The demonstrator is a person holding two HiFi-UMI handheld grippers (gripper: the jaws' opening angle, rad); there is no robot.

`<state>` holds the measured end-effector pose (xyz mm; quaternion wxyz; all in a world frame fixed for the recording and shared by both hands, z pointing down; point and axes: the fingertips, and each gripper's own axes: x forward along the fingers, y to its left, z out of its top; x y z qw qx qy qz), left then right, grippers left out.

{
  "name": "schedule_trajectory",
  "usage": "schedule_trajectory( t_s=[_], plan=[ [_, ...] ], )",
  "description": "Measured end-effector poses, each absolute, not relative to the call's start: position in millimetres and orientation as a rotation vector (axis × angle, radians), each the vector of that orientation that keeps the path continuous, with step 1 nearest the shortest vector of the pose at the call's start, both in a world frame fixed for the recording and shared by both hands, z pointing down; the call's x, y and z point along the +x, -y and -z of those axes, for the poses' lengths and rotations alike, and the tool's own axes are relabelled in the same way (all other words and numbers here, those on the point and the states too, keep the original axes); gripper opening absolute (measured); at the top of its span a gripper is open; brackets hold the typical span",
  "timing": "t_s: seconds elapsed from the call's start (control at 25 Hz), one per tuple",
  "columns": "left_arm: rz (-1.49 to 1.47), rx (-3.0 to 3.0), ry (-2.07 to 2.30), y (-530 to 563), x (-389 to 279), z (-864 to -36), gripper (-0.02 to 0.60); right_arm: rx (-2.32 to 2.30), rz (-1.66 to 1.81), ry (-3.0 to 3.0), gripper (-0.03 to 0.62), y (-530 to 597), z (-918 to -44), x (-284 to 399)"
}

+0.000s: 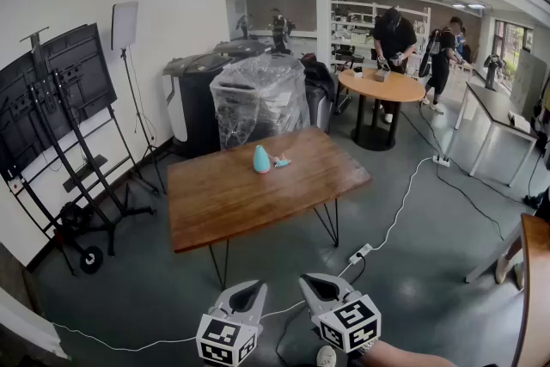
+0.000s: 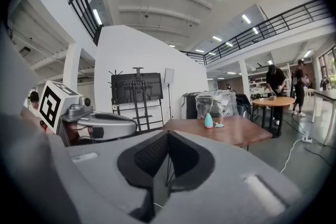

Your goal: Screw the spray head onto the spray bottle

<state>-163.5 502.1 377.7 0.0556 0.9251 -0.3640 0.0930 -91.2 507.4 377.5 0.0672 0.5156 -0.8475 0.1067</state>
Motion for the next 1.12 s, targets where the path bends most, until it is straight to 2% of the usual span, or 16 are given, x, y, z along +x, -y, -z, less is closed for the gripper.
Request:
schedule_trajectory(
  t_s=[0.56, 1.12],
  plan=[
    [-0.366, 2.783, 1.153, -435, -38, -384, 0.015, 1.522, -0.403, 2.586, -0.009, -442, -388, 43],
    [-0.365, 2.800, 1.100, -355, -21, -392, 0.015, 1.575, -0.420, 2.548, -0.009, -370, -396, 60]
  ],
)
